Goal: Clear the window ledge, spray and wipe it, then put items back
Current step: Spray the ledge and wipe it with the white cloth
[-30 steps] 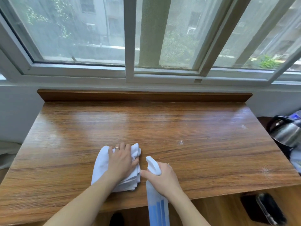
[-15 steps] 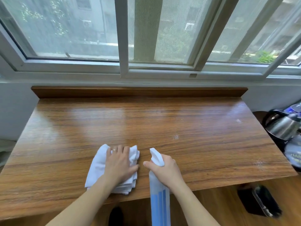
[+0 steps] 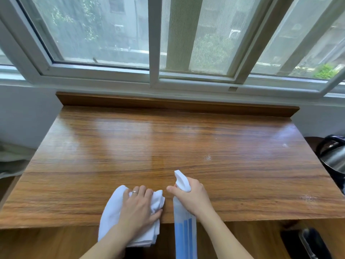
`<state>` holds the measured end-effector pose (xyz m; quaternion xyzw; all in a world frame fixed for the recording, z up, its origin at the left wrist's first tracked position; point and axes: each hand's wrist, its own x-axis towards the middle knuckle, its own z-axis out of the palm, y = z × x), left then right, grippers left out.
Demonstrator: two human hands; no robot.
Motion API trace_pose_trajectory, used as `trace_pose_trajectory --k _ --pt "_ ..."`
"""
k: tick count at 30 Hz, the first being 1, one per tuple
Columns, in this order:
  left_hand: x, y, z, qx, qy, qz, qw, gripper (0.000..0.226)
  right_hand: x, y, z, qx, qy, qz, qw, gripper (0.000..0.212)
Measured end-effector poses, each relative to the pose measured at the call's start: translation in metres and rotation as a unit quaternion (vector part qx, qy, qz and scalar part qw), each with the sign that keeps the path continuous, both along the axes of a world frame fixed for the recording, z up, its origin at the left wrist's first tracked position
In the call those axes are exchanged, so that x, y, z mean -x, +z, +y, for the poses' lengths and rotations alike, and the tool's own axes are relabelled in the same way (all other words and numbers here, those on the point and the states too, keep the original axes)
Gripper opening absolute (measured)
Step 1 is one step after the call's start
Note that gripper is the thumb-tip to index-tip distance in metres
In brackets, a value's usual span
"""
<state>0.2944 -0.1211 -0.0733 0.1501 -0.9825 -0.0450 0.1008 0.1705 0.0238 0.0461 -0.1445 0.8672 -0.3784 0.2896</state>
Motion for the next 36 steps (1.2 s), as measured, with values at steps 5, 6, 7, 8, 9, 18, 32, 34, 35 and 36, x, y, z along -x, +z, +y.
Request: trace_pose_trajectory --k 5,6,7,8,9,18,32,34,35,36 --pt "0.047 0.007 -0.023 -0.007 0.034 -0.023 0.999 0.048 0.000 -0.001 0.002 -0.007 -0.004 0.002 1.000 0.044" --pt "0.058 0.008 -0.029 -0.009 0.044 -0.042 0.998 0.050 0.000 -0.001 0.002 -0.008 -0.006 0.003 1.000 0.045" --pt "0.069 0.010 -0.035 -0.012 0.051 -0.064 0.997 0.052 0.001 0.000 0.002 -0.008 -0.006 0.005 1.000 0.044" --pt "0.078 0.012 -0.039 -0.016 0.057 -0.086 0.995 0.054 0.001 0.000 0.002 -0.008 -0.006 0.006 1.000 0.043" --pt "0.087 0.014 -0.043 -0.022 0.063 -0.106 0.992 0.056 0.001 0.000 0.003 -0.008 -0.005 0.008 1.000 0.042" --pt "0.072 0.014 -0.026 -0.031 0.090 -0.119 0.988 0.074 0.001 0.003 0.012 0.007 -0.003 0.009 1.000 0.048" --pt "0.010 -0.001 0.038 -0.012 0.073 -0.017 0.997 0.051 0.009 0.005 0.037 0.015 0.061 0.009 0.998 0.044" --pt "0.015 0.000 0.035 -0.005 0.064 -0.018 0.998 0.048 0.014 0.006 0.036 0.015 0.064 0.010 0.998 0.045" --pt "0.019 0.000 0.032 -0.003 0.060 -0.022 0.998 0.048 0.016 0.007 0.035 0.015 0.065 0.012 0.998 0.045" --pt "0.023 0.000 0.030 -0.002 0.060 -0.027 0.998 0.047 0.019 0.008 0.033 0.015 0.066 0.012 0.998 0.046"
